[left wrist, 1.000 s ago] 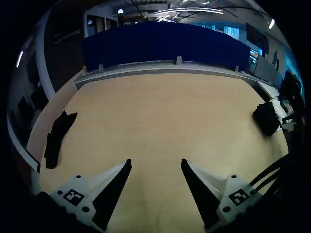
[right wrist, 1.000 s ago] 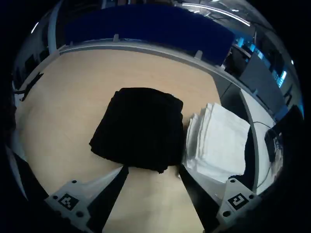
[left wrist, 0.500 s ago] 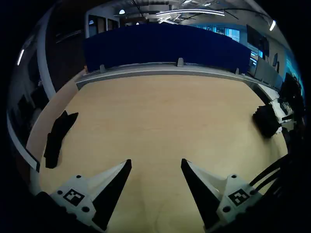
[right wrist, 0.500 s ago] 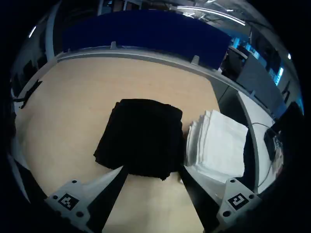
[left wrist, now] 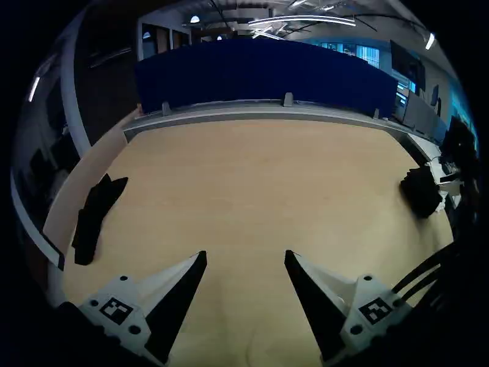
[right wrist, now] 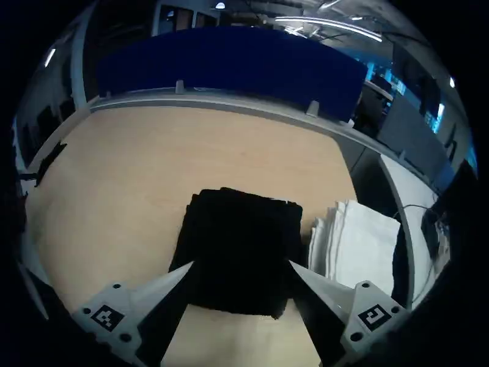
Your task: Fold towel
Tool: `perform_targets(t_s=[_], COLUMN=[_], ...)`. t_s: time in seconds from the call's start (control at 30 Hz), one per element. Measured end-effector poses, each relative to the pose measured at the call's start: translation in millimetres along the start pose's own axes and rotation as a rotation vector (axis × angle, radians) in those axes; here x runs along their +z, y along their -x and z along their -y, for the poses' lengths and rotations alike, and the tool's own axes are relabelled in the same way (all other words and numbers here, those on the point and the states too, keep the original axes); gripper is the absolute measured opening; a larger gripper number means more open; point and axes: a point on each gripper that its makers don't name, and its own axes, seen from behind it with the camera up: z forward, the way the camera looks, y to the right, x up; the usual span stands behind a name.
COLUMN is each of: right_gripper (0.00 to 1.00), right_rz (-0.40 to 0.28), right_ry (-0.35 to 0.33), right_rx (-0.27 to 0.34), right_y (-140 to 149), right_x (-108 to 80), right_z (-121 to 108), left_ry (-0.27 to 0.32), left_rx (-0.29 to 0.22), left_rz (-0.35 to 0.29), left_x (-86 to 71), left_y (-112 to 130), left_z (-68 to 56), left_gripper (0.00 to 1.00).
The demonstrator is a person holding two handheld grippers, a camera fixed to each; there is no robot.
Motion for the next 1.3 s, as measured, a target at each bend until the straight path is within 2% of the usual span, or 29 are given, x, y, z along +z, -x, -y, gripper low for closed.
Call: perform_targets(t_s=[0.3, 0.7, 1.1, 1.3], right_gripper=[1.00, 1.00, 1.00, 1.00], right_rz=[0.003, 0.023, 0.085, 0.095], right_ry=[0.001, 0.010, 0.019, 0.014], right_rx=[-0.009, 0.034, 0.041, 0.047], right_y=[-11, -23, -6, -3], right_x=[16.2, 47.6, 67.7, 72.5], right_z=[0, -13, -18, -18], left_ry=[-0.012, -0.042, -0.062, -0.065], left_rx=[-0.010, -0.019, -0.026, -0.029], left_rz=[0.007, 0.014, 0.022, 0.023], left_x=[1.2, -3.5, -4.7, -5.6], left_y=[5, 9, 15, 17], left_z=[5.8, 17.5, 25.1, 26.3], left_gripper=[0.95, 0.95, 0.95, 0.95])
